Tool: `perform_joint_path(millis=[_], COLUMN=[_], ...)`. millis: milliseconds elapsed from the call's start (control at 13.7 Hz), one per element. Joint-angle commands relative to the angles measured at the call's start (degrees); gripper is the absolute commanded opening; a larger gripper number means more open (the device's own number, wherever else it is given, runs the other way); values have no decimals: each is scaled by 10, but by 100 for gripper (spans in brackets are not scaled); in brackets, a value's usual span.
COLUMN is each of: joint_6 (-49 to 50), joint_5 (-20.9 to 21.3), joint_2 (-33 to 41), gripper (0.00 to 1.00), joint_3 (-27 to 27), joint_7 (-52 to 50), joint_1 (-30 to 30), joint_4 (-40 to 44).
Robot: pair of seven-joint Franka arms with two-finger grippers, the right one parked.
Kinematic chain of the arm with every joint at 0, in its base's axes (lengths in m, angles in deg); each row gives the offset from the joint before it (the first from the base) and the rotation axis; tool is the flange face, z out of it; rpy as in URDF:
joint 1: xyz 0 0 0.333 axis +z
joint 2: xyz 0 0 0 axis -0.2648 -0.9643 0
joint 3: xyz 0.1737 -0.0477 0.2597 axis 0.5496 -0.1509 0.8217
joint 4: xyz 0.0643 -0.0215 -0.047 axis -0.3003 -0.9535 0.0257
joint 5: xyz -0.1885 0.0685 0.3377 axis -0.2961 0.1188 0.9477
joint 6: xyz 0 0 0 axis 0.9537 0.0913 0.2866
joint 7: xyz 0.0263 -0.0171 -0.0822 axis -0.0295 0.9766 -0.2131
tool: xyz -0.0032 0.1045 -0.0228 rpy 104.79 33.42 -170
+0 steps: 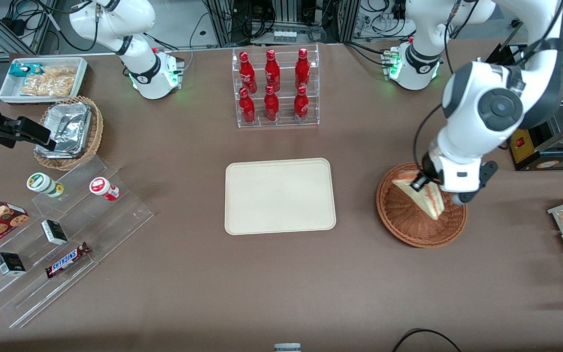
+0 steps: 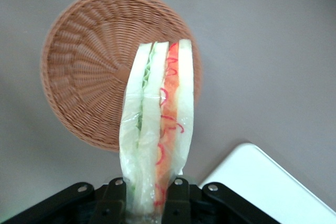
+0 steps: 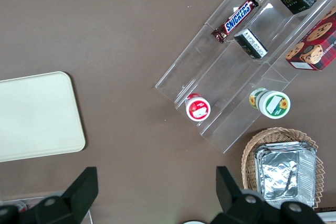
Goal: Place sandwich from basket to tray
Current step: 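Lift the sandwich and carry it over the cream tray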
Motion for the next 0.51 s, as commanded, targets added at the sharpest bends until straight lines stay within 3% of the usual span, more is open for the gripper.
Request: perform_joint_path(millis=[0,438], joint_6=[15,-14], joint_5=[-5,-1], joint_2=[-86,-239], gripper=[6,8], joint_3=[5,5], joint_7=[-24,-25], joint_1=[-69,-182], joint_4=[80,195])
